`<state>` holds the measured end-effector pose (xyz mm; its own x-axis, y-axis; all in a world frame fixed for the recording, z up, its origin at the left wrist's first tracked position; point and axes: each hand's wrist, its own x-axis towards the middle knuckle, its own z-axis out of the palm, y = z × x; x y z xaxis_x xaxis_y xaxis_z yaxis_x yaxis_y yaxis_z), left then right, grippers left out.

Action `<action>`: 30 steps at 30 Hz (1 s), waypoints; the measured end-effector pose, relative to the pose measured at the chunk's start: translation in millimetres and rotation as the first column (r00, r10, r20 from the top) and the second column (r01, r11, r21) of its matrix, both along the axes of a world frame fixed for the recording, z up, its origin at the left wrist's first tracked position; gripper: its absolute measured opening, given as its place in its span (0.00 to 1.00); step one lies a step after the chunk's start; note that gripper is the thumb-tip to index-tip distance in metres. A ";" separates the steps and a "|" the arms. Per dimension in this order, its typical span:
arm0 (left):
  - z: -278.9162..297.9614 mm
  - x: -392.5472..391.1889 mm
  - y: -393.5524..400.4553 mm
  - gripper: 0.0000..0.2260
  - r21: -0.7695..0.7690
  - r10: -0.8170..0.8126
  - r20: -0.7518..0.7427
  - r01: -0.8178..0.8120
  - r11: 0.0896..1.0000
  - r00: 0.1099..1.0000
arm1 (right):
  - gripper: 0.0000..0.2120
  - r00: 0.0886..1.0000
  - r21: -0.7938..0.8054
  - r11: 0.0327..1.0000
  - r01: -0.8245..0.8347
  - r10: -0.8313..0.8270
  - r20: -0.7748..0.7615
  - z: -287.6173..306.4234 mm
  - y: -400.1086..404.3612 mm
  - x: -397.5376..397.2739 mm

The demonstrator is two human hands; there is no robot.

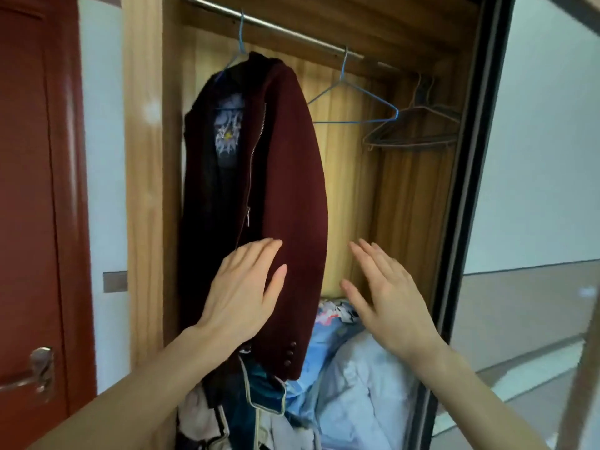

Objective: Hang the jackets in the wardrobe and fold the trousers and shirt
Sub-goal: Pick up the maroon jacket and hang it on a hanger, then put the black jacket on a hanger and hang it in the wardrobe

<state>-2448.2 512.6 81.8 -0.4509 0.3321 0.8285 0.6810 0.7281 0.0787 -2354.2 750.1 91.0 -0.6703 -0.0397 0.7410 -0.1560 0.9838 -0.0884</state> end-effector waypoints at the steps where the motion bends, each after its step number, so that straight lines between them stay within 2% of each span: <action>1: -12.0 5.3 5.3 0.22 -0.018 -0.019 -0.012 0.019 1.000 1.000 | 0.31 0.999 0.001 0.999 0.035 -0.035 0.001 -10.7 3.6 14.6; 7: -64.1 50.8 57.4 0.23 -0.087 -0.166 -0.027 0.163 0.983 0.986 | 0.29 0.977 -0.052 0.977 0.209 -0.210 -0.021 -60.3 28.3 100.7; 12: -96.4 109.7 113.3 0.22 -0.054 -0.347 -0.040 0.344 0.937 0.937 | 0.30 0.933 -0.110 0.928 0.356 -0.360 -0.014 -96.5 57.0 171.0; 19: -125.6 191.8 186.6 0.22 -0.032 -0.550 0.067 0.553 0.833 0.833 | 0.30 0.818 -0.235 0.785 0.573 -0.566 0.100 -146.1 89.9 263.7; 25: -149.4 252.1 259.2 0.22 0.015 -0.670 0.138 0.675 0.738 0.729 | 0.28 0.728 -0.308 0.666 0.680 -0.664 0.172 -172.2 121.6 352.8; 30: -167.6 320.5 320.5 0.22 0.015 -0.746 0.201 0.760 0.650 0.635 | 0.26 0.656 -0.337 0.586 0.737 -0.740 0.147 -192.1 157.7 425.4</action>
